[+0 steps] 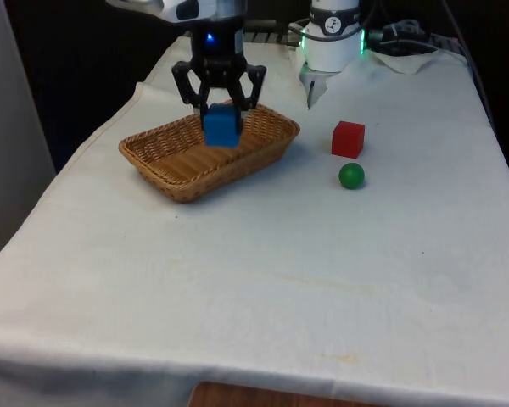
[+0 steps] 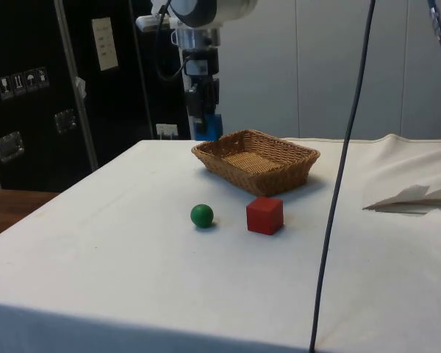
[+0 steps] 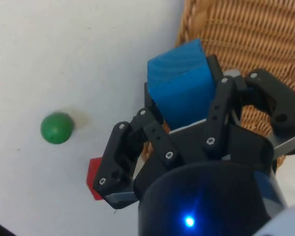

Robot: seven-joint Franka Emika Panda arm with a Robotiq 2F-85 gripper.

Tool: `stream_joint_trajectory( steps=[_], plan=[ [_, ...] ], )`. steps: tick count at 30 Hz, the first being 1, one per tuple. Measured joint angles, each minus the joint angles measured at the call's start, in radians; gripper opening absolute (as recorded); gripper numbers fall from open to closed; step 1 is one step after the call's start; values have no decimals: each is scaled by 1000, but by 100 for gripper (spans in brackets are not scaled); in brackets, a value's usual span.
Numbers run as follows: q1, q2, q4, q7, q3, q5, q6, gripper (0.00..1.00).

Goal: Place all non-red objects into the basket.

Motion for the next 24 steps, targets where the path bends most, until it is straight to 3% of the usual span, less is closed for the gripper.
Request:
stream_joint_trajectory(
  steps=[24],
  plan=[
    [-1,1,-75,-32,-69,0,112,0]
  ],
)
